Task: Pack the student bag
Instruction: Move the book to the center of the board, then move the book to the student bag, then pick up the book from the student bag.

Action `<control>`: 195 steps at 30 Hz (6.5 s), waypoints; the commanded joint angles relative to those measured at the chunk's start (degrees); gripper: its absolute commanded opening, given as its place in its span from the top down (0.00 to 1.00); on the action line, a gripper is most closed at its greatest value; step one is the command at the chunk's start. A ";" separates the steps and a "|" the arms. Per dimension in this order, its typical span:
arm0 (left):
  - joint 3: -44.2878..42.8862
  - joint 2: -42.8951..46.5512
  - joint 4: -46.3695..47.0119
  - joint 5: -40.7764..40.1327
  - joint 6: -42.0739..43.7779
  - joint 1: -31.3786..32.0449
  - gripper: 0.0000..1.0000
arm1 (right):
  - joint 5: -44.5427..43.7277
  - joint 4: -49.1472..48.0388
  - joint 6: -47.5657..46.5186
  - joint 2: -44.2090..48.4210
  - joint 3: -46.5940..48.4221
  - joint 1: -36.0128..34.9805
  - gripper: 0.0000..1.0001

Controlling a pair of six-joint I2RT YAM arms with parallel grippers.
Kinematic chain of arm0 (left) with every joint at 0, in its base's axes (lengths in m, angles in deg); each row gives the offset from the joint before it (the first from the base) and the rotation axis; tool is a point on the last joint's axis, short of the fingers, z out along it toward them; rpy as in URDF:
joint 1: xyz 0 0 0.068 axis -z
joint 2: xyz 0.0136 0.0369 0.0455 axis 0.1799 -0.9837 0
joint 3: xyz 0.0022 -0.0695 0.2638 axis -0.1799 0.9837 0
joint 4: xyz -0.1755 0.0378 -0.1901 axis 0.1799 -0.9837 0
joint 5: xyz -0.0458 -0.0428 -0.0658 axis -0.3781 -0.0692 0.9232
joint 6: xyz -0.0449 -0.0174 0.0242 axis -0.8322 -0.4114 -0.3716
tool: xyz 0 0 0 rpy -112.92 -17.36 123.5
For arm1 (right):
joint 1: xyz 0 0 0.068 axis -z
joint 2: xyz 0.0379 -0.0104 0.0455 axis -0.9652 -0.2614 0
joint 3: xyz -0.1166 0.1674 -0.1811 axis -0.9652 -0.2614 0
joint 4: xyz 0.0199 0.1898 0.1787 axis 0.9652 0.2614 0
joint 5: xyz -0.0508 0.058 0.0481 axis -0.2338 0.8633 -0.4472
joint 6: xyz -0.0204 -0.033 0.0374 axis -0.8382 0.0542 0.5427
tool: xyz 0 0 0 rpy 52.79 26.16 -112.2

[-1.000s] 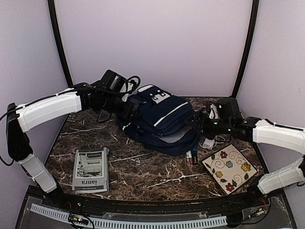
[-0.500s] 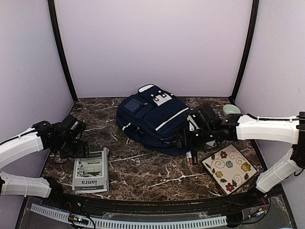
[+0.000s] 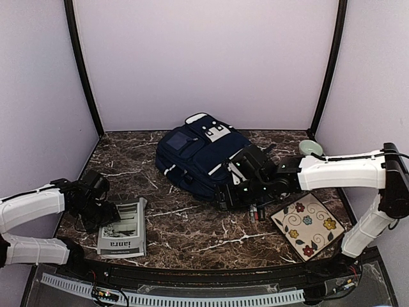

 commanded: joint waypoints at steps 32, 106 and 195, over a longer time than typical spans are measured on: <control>-13.21 -9.95 18.69 10.08 43.96 31.81 0.33 | 16.75 4.15 -10.80 -16.07 12.85 -0.79 0.11; -8.06 -22.86 25.13 3.89 9.99 43.83 0.40 | 40.22 -18.78 2.51 1.75 -3.02 -0.79 0.47; -66.35 -56.20 17.66 -0.79 79.32 32.56 0.19 | 44.07 -6.65 1.74 32.05 -12.79 59.98 0.91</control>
